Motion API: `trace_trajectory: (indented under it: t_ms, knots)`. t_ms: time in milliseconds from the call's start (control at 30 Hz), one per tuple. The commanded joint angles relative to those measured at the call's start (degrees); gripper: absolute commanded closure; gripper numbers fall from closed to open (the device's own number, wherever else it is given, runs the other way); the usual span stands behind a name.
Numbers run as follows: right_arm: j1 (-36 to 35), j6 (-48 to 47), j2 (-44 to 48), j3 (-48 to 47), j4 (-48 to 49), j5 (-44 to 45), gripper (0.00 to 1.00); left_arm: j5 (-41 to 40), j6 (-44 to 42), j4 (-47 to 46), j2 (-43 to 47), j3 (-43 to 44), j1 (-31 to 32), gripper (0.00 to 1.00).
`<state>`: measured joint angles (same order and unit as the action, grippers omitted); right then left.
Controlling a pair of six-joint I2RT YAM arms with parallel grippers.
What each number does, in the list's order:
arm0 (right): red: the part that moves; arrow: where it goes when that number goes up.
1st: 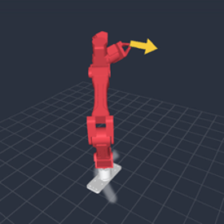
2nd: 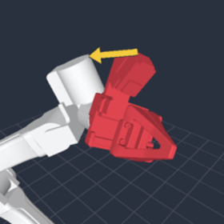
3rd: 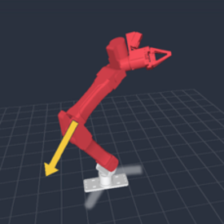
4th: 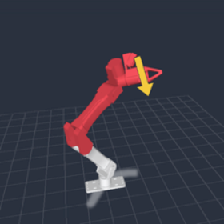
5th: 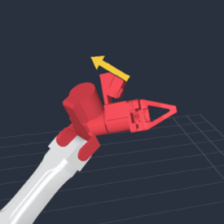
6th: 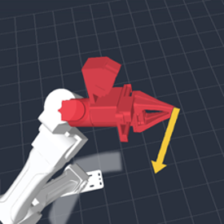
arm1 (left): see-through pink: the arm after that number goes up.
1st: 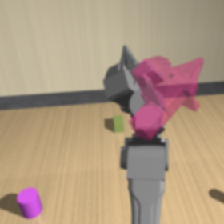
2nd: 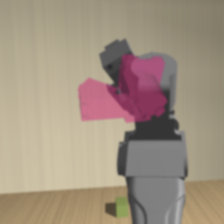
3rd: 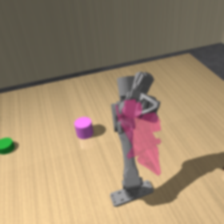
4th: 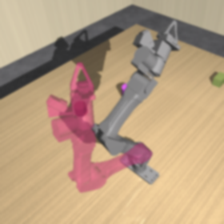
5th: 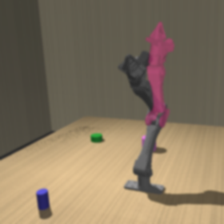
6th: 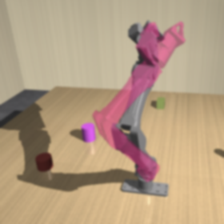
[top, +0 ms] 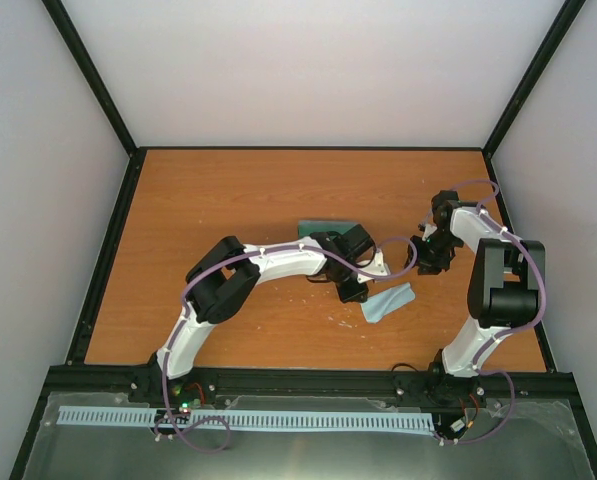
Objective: Organize the sunglasses
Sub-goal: Adjust the glasses cleaning cloth at the center of the board.
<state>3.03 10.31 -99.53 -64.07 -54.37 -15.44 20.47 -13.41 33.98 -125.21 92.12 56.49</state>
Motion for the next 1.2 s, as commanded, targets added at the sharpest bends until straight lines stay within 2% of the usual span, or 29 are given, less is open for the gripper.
trace_trajectory:
  t_ms: [0, 300, 500, 767, 967, 1167]
  knots:
    - [0.22, -0.28, -0.41, 0.08, -0.22, -0.64, 0.65, 1.96, -0.03, 1.37, 0.12, 1.93, 0.12, 0.78]
    - [0.22, 0.08, -0.08, 0.51, 0.10, -1.08, 0.64, 2.25, -0.36, 1.15, -0.69, 1.33, 0.46, 0.79]
    - [0.22, -0.28, 0.82, 1.34, -0.11, -0.76, 0.63, 1.55, -1.17, 0.96, -1.97, 0.94, 1.27, 0.89]
    - [0.22, -0.11, 1.56, 1.89, -0.10, 0.21, 0.62, 0.90, -1.18, 0.40, -2.05, -0.40, 2.12, 0.88]
    - [0.22, -0.38, 2.05, 2.02, 0.21, 0.91, 0.61, -0.55, -2.26, 0.25, -1.65, -1.48, 2.13, 0.99]
    - [0.22, -1.48, 1.56, 1.00, 1.03, 0.80, 0.59, -3.40, -6.71, -0.57, -0.95, -2.84, 1.83, 0.99]
